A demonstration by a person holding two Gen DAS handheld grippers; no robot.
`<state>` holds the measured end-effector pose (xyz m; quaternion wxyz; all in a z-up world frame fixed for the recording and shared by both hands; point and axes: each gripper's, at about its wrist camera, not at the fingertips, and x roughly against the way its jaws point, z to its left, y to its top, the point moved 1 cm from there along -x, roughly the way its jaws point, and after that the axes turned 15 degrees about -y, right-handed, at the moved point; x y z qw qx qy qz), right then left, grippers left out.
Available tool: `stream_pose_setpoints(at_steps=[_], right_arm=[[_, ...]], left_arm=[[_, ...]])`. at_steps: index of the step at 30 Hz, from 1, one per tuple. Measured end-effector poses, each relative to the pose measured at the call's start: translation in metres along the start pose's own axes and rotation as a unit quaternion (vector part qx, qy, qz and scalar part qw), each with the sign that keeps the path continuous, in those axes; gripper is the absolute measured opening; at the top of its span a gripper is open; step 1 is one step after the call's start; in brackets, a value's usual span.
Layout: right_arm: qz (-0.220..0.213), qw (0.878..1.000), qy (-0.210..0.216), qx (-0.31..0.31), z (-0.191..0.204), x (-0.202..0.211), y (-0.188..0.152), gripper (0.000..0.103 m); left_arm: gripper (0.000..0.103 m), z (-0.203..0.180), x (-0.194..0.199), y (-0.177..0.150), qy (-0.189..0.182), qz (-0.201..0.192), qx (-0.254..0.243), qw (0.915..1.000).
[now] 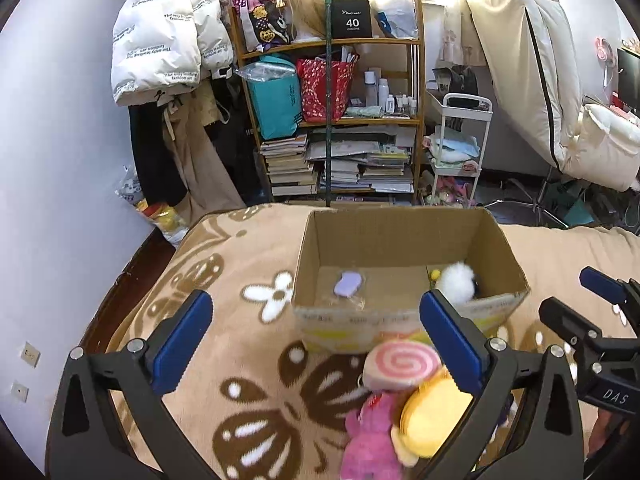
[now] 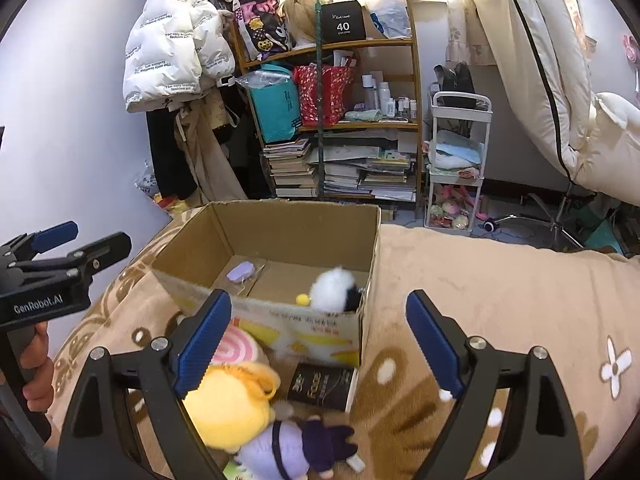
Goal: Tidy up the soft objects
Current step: 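Open both grippers to drop the bag and pompom doll into the box, then move both grippers back down toward the remaining toy pile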
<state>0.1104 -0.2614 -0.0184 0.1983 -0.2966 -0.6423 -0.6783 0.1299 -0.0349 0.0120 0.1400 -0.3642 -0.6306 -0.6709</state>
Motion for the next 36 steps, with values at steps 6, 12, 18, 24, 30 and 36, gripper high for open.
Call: stream_pose_setpoints(at_steps=[6, 12, 18, 24, 30, 36], right_arm=[[-0.005, 1.000, -0.001, 0.007, 0.002, 0.020, -0.016, 0.101], [0.009, 1.000, -0.003, 0.022, 0.009, 0.030, -0.035, 0.102], [0.023, 1.000, -0.001, 0.014, 0.009, 0.040, -0.050, 0.102], [0.033, 0.999, -0.010, 0.012, 0.009, 0.044, -0.062, 0.102], [0.034, 0.999, -0.028, 0.015, 0.014, 0.047, -0.070, 0.102], [0.042, 0.998, -0.036, 0.007, 0.009, 0.044, -0.071, 0.102]], left_arm=[[0.102, 0.003, 0.013, -0.020, -0.012, 0.017, 0.006, 0.9998], [0.102, 0.011, 0.027, -0.042, -0.024, 0.026, 0.026, 0.9990], [0.102, 0.015, 0.038, -0.056, -0.022, 0.032, 0.030, 0.9988], [0.102, 0.011, 0.045, -0.066, -0.039, 0.026, 0.024, 0.9986], [0.102, -0.007, 0.042, -0.075, -0.049, 0.023, -0.009, 0.9985], [0.102, -0.017, 0.034, -0.078, -0.064, 0.028, -0.022, 0.9973]])
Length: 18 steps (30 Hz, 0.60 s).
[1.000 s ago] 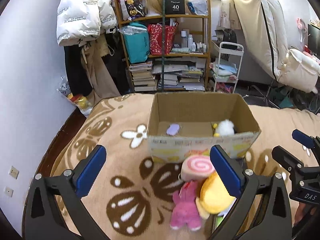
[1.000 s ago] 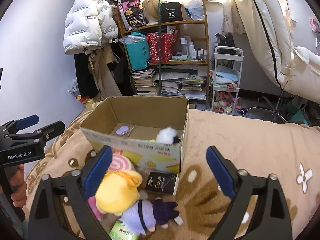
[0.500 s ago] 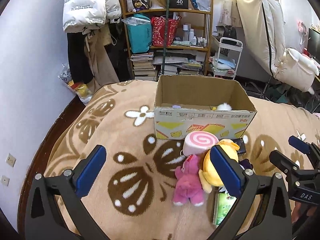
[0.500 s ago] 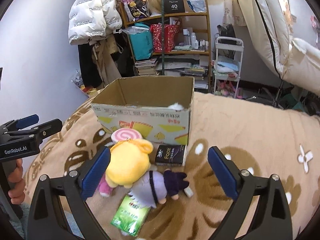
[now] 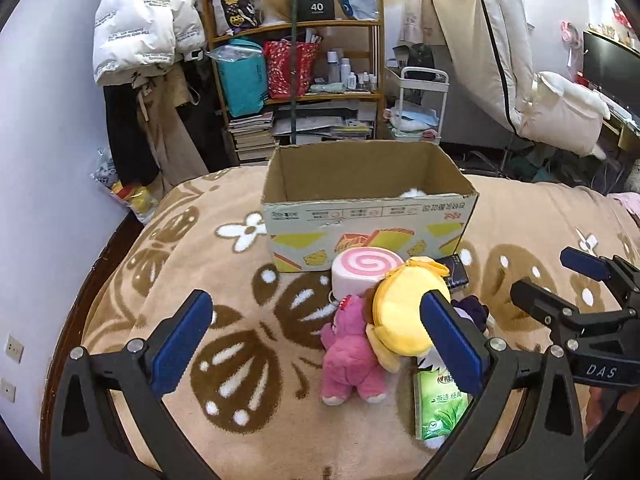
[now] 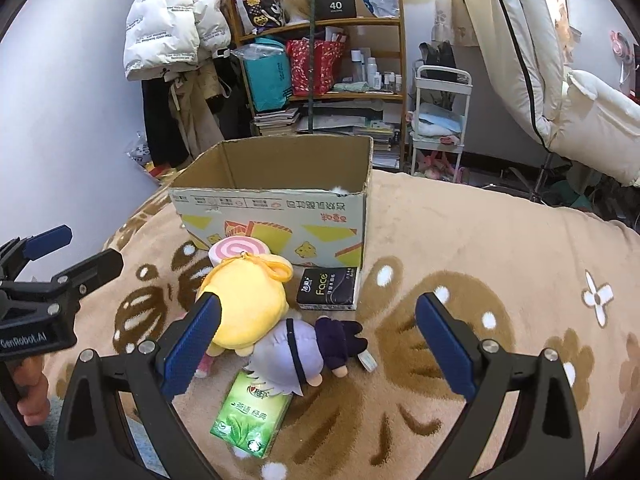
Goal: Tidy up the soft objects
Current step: 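Move both grippers back down toward the remaining toy pile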
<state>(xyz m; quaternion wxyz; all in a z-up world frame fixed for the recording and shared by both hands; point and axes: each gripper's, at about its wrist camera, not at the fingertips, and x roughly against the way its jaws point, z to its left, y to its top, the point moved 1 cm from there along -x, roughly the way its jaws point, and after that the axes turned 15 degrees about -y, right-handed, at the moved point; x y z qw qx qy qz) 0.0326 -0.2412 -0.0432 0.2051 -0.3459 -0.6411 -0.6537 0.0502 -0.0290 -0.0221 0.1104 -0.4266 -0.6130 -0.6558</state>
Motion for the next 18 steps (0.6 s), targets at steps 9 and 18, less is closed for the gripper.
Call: stream_pose_setpoints(at_steps=[9, 18], right_arm=[[0.043, 0.999, -0.003, -0.031, -0.011, -0.024, -0.003, 0.102], [0.082, 0.996, -0.011, -0.038, -0.014, -0.051, -0.008, 0.102]], left_arm=[[0.102, -0.005, -0.023, -0.004, -0.025, 0.014, -0.009, 0.9996], [0.102, -0.020, -0.052, -0.008, -0.015, 0.033, -0.049, 0.9981]])
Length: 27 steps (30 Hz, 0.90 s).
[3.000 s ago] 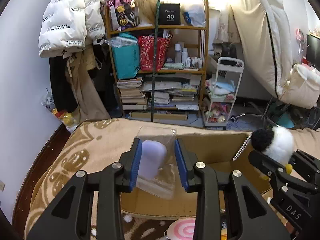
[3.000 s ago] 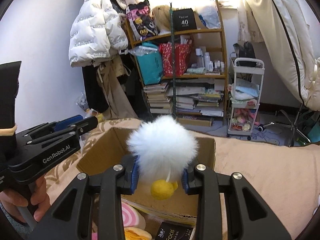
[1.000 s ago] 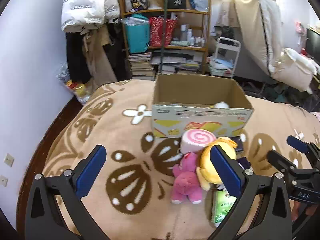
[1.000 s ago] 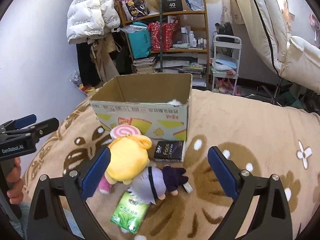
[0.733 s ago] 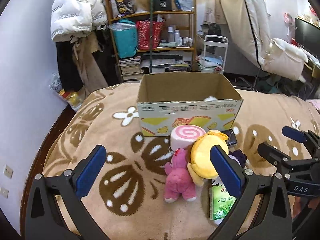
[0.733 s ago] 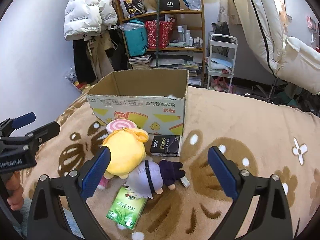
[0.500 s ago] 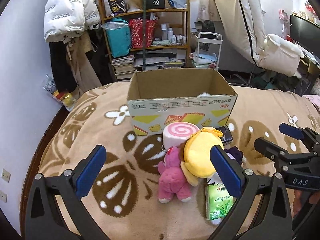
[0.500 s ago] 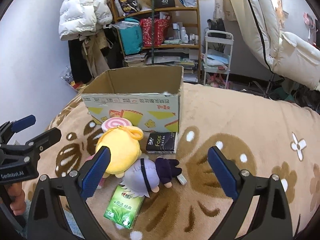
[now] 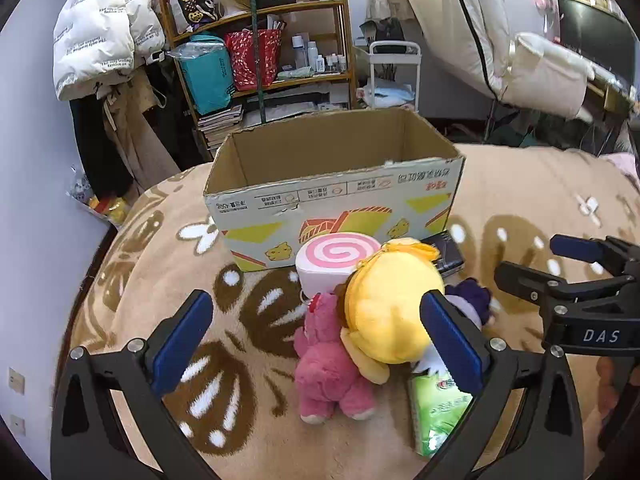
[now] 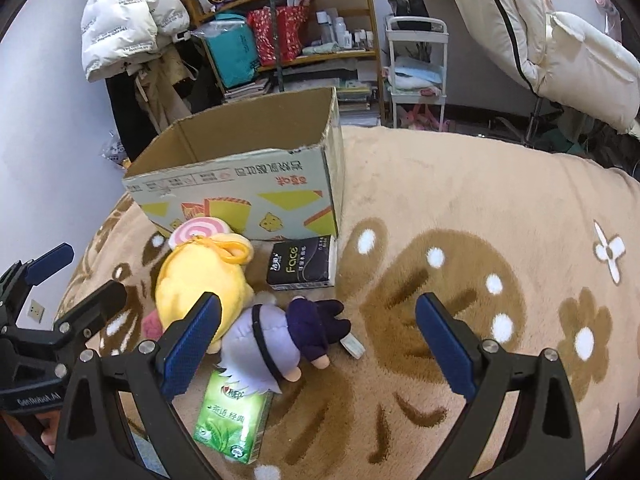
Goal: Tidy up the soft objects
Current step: 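Move both grippers back down toward the remaining toy pile, then grasp the yellow plush with the left gripper while the right grasps the purple-haired doll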
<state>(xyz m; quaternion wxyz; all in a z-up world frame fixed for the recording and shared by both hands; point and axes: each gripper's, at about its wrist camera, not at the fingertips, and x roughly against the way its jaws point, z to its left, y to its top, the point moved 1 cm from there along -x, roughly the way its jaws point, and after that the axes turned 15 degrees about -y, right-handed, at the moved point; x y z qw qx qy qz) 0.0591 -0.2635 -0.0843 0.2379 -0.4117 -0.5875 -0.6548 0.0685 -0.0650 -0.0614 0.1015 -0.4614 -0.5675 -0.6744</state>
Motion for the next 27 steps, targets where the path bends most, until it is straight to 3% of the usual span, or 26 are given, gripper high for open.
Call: stream_pose_setpoints(at_steps=[8, 24, 27], right_arm=[[0.033, 0.999, -0.005, -0.014, -0.007, -0.026, -0.001, 0.102], [0.088, 0.995, 0.022, -0.051, -0.018, -0.054, -0.006, 0.101], [0.095, 0.994, 0.025, -0.052, -0.018, -0.057, -0.007, 0.101]], left_arm=[[0.102, 0.005, -0.018, -0.001, -0.009, 0.016, 0.003, 0.9998], [0.102, -0.007, -0.035, -0.007, -0.101, 0.039, -0.008, 0.9941], [0.102, -0.010, -0.041, -0.008, -0.101, 0.049, -0.014, 0.9935]])
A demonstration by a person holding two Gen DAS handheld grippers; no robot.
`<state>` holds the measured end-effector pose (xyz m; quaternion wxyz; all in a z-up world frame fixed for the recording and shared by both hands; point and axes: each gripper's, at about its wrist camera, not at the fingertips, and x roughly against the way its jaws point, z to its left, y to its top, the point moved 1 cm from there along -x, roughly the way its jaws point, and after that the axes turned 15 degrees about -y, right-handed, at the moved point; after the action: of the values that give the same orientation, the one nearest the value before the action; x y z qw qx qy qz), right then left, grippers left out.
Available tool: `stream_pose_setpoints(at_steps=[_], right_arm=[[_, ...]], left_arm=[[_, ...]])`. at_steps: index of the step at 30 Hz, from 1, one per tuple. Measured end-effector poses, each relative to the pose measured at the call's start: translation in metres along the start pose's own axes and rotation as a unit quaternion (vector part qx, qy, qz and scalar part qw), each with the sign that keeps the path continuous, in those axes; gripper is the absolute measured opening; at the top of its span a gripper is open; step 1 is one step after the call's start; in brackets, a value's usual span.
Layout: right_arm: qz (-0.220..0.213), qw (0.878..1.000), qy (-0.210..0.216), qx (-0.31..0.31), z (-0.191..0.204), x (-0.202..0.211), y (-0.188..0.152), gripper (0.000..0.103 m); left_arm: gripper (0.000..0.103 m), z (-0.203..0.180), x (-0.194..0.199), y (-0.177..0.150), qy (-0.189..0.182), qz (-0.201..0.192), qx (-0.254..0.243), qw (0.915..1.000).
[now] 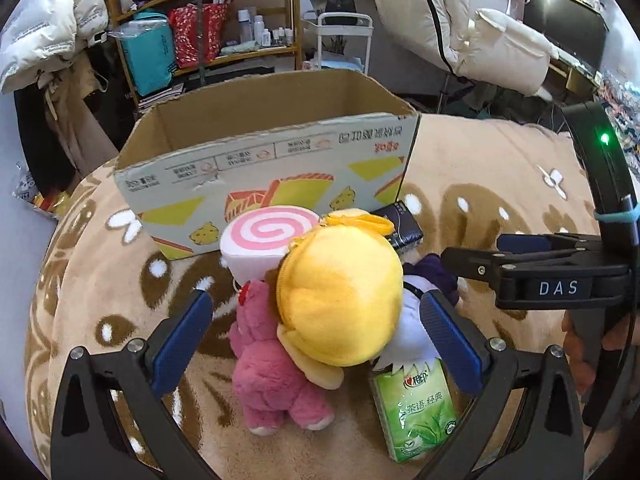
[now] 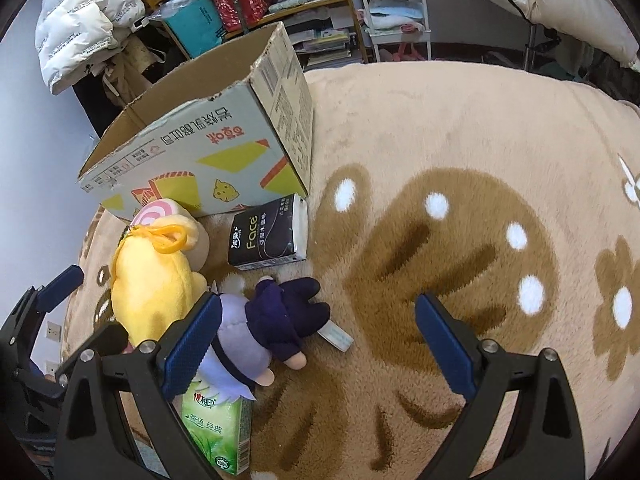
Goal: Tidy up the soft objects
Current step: 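Grasp the yellow plush with the left gripper while the right grasps the purple-haired doll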
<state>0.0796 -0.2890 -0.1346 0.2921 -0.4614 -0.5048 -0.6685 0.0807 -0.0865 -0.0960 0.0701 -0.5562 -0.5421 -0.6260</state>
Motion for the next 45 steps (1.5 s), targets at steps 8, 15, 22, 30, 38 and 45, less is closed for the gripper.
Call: stream_pose_setpoints(at_steps=[8, 15, 22, 30, 38, 45], right_arm=[[0.021, 1.000, 0.009, -0.002, 0.002, -0.012, 0.001, 0.100], [0.040, 0.999, 0.031, 0.009, 0.011, -0.025, 0.001, 0.087], [0.055, 0.996, 0.076, -0.001, 0.011, -0.034, 0.000, 0.071], [0.057, 0.993, 0.105, 0.005, 0.019, -0.043, 0.001, 0.059], [0.028, 0.994, 0.106, 0.013, 0.019, -0.033, 0.002, 0.032], [-0.008, 0.996, 0.080, 0.042, 0.032, -0.014, 0.002, 0.030]], left_arm=[[0.102, -0.009, -0.017, -0.001, 0.003, 0.028, -0.020, 0.9994], [0.102, -0.014, -0.029, -0.004, 0.008, 0.045, -0.040, 0.9982], [0.097, -0.014, -0.036, -0.006, 0.010, 0.053, -0.046, 0.9975], [0.079, -0.009, -0.042, -0.007, 0.014, 0.061, -0.040, 0.9972], [0.060, -0.006, -0.038, -0.007, 0.002, 0.057, -0.020, 0.9981], [0.059, -0.012, -0.026, -0.012, 0.009, 0.053, -0.020, 0.9984]])
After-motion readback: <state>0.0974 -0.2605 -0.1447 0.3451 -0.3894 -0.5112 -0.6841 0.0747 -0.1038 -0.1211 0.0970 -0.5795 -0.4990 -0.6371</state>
